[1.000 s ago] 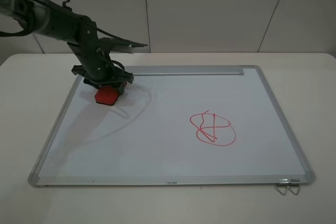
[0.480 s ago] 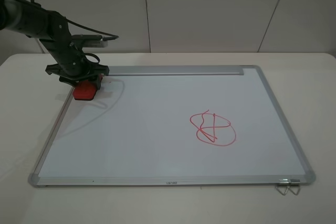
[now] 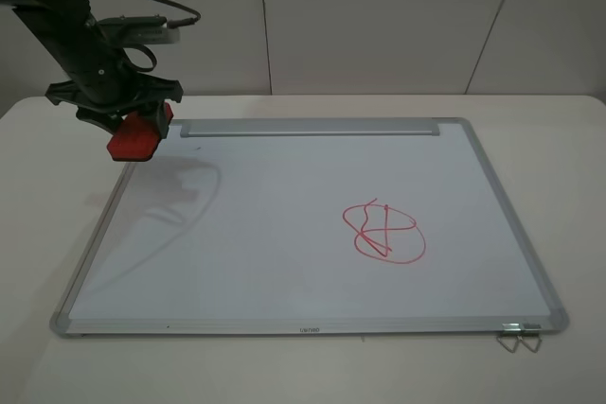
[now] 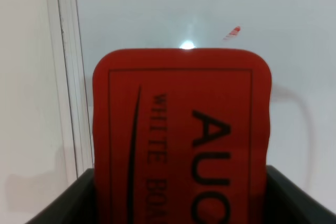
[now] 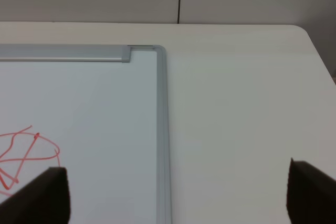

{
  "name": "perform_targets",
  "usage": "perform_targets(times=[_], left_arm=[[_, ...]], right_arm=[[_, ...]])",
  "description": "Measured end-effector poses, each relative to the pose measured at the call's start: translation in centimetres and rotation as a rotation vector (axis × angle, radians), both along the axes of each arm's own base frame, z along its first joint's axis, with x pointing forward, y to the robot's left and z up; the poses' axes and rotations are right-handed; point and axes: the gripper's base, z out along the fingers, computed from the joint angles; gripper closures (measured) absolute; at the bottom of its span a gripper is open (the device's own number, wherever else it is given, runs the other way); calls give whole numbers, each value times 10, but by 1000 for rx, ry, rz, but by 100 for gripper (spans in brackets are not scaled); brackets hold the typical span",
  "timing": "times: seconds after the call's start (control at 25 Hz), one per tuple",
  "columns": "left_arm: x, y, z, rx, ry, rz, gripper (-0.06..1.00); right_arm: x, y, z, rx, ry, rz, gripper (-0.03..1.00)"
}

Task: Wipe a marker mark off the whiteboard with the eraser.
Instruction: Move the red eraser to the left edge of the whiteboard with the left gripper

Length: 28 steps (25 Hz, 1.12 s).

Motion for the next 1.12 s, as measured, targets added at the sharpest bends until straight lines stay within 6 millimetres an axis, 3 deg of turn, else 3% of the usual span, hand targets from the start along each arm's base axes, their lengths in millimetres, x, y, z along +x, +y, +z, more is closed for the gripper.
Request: perform_targets(times=[0.16, 0.52, 0.64, 0.8, 1.12], left_arm=[[-31, 1, 5, -13, 35, 28, 37], [-123, -5, -41, -34, 98, 68, 37], [-142, -13, -54, -64, 79, 89, 37], [-153, -14, -63, -80, 78, 115, 37], [-153, -14, -63, -74, 71, 107, 37]], right_arm=[[0, 0, 0, 0, 0, 0, 26], [0, 0, 0, 0, 0, 0, 26], [0, 0, 0, 0, 0, 0, 26], [0, 0, 0, 0, 0, 0, 26], [0, 0, 0, 0, 0, 0, 26]])
